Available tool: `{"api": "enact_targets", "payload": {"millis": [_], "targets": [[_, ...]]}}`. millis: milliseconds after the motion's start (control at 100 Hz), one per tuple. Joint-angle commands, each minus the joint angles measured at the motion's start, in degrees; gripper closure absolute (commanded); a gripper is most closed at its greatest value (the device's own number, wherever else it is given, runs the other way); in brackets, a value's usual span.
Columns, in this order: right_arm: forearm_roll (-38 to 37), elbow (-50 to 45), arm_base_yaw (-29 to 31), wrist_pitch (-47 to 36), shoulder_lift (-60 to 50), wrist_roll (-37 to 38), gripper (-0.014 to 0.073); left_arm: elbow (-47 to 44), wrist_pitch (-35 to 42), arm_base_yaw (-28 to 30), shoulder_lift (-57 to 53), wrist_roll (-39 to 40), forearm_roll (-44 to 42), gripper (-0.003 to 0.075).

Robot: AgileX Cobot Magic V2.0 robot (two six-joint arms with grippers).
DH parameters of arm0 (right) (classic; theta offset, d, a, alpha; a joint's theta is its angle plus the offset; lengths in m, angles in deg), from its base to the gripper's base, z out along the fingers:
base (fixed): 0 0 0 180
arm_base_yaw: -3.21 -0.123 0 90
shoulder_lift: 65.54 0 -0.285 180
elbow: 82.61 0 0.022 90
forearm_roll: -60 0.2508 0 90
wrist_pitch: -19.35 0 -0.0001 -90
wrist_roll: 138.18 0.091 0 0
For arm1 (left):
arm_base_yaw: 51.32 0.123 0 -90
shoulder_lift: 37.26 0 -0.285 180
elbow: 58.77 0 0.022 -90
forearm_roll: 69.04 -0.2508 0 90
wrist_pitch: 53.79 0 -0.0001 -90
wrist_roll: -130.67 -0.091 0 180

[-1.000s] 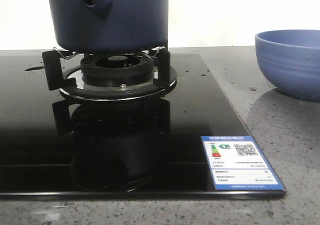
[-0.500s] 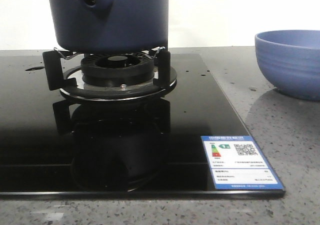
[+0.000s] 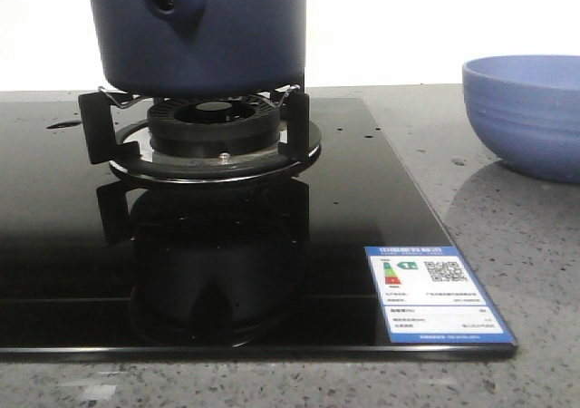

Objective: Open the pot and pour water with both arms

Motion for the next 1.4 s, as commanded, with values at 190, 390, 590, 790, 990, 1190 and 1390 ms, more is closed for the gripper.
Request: {"api": "enact_targets", "payload": {"millis": [190,390,590,790,990,1190,1390], "targets": [[6.25,-12.35,0.42,-7.51,-11.83,-5.44,0.0655,-13.19,5.18,0.24,-13.30,-0.05,2.24,0.0741],[6.66,-13.82,0.42,-7.17,-12.98,-5.44,0.0655,-16.46,5.18,0.24,-16.02,-0.05,2.24,0.0741],[6.66,-13.82,0.42,-7.27,-13.08,-5.44,0.0655,-16.70,5.18,0.24,-16.02,-0.05,2.24,0.0741],[6.66,-13.82,0.42,-7.27,-13.08,-5.44,0.0655,-16.70,5.18,0.24,-16.02,-0.05,2.24,0.0741],[6.66,-13.82,0.42,-7.27,-13.08,-5.44,0.0655,-16.70,5.18,0.24,-16.02,-0.05,2.24,0.0741],[6.66,-13.82,0.42,-7.27,-13.08,-5.44,0.0655,-18.15,2.75,1.75,-16.64,3.23,-8.32,0.0741],[6.66,-13.82,0.42,-7.27,-13.08,-5.44,0.0655,-25.96,-3.16,8.89,-22.11,20.85,-20.38,0.0741]]}}
